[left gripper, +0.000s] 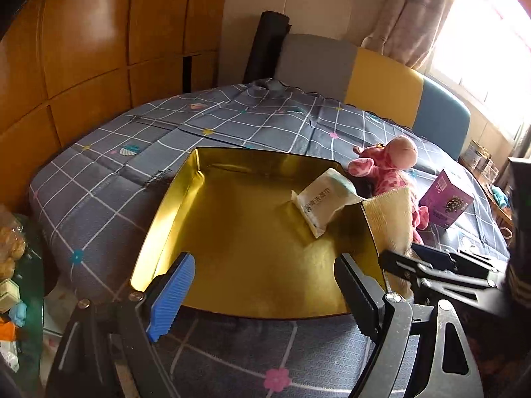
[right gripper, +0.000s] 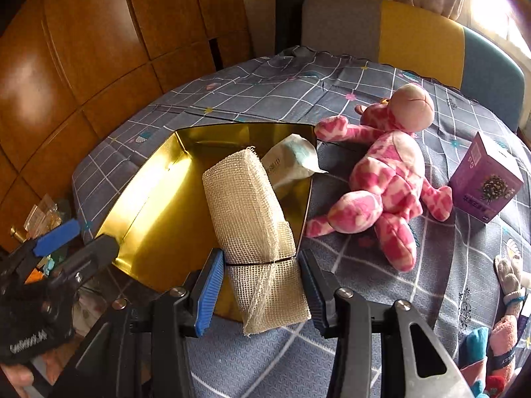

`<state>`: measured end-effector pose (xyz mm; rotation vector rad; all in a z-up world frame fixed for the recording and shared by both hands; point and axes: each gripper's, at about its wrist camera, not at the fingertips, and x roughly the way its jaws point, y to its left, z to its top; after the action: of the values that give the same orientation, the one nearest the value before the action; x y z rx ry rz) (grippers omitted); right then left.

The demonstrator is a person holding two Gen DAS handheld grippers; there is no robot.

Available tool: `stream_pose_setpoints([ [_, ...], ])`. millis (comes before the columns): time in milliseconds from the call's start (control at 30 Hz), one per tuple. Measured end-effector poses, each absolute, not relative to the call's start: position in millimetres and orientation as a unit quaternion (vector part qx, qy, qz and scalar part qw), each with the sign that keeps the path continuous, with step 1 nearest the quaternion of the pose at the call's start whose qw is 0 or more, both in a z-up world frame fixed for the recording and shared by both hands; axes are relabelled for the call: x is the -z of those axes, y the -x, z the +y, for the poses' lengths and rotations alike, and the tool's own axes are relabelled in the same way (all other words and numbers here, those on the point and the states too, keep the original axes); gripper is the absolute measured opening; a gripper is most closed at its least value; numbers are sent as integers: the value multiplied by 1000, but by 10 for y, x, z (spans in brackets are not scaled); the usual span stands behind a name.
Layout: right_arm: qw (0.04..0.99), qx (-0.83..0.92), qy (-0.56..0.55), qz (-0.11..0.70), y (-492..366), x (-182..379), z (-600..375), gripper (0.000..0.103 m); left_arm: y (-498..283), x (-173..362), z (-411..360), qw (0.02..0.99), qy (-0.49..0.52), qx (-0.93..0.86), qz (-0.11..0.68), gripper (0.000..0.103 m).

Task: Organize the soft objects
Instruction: 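Lower the loofah into the gold tray and open the right gripper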

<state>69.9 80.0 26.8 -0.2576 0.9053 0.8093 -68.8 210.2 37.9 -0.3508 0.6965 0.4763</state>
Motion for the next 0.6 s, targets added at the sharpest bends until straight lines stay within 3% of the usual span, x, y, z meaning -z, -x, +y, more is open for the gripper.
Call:
stream_pose_setpoints([
  [333,819,-357,141,427,-850,-92,1183,51,805,-317,2215,891,175,-246,338,87],
  [467,818,-359,134,429,-849,-52,1197,64,830,-277,2256,889,181,-248,340,87],
  [600,823,-353,128,426,-822,-49,1142,64,847,-248,2254,887,180,-253,342,87],
])
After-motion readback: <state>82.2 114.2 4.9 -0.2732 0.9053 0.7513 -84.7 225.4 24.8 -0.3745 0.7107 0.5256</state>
